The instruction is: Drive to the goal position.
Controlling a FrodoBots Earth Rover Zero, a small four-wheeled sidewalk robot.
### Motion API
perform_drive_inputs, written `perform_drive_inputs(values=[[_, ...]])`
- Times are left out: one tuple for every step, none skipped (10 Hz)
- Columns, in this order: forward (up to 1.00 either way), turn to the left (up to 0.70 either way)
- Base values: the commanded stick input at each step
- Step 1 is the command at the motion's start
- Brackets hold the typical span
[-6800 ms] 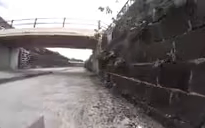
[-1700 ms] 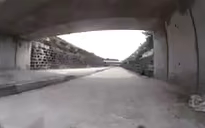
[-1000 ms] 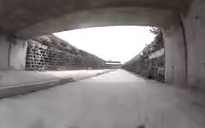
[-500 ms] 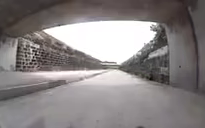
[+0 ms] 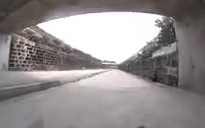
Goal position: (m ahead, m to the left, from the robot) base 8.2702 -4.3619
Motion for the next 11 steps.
perform_drive_inputs(values=[[1.0,0.0],[1.0,0.0],[1.0,0.0],[1.0,-0.04],[1.0,-0.21],[1.0,-0.37],[1.0,-0.4],[1.0,-0.4],[1.0,-0.4],[1.0,-0.4],[1.0,-0.4]])
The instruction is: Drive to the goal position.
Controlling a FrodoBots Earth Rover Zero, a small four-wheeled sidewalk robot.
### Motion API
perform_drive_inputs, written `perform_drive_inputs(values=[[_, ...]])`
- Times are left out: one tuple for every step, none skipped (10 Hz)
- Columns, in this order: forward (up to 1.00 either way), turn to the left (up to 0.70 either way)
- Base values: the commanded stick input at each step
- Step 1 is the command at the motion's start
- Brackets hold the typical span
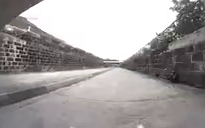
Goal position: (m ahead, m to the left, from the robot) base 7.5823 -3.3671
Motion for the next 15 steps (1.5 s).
perform_drive_inputs(values=[[1.0,0.0],[1.0,0.0],[1.0,0.0],[1.0,0.0],[1.0,0.0],[1.0,0.0],[1.0,0.0],[1.0,0.0],[1.0,0.0],[1.0,0.0],[1.0,0.0],[1.0,0.0],[1.0,0.0],[1.0,0.0],[1.0,0.0]])
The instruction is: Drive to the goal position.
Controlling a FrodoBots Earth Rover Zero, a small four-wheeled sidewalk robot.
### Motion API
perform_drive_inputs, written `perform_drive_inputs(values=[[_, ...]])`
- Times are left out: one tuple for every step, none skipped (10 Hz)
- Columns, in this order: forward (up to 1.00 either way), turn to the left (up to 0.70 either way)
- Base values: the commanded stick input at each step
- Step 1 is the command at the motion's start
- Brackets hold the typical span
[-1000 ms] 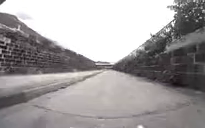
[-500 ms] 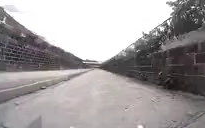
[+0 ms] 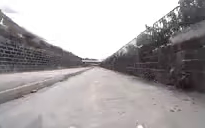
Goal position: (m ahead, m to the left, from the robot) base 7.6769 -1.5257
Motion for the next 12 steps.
perform_drive_inputs(values=[[1.0,0.0],[1.0,0.0],[1.0,0.0],[1.0,0.0],[1.0,0.0],[1.0,0.0],[1.0,0.0],[1.0,0.0],[1.0,0.0],[1.0,0.0],[1.0,0.0],[1.0,0.0]])
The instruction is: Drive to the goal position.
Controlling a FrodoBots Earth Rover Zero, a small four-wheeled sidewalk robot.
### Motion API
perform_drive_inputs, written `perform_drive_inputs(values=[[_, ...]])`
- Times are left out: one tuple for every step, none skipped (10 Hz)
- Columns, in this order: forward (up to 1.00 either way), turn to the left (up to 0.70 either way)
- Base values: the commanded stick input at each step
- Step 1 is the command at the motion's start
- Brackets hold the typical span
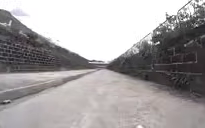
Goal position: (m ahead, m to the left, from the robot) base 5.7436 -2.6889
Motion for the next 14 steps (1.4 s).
perform_drive_inputs(values=[[1.0,0.0],[1.0,0.0],[1.0,0.0],[1.0,0.0],[1.0,0.0],[1.0,0.0],[1.0,0.0],[1.0,0.0],[1.0,0.0],[1.0,0.0],[1.0,0.0],[1.0,0.0],[1.0,0.0],[1.0,0.0]])
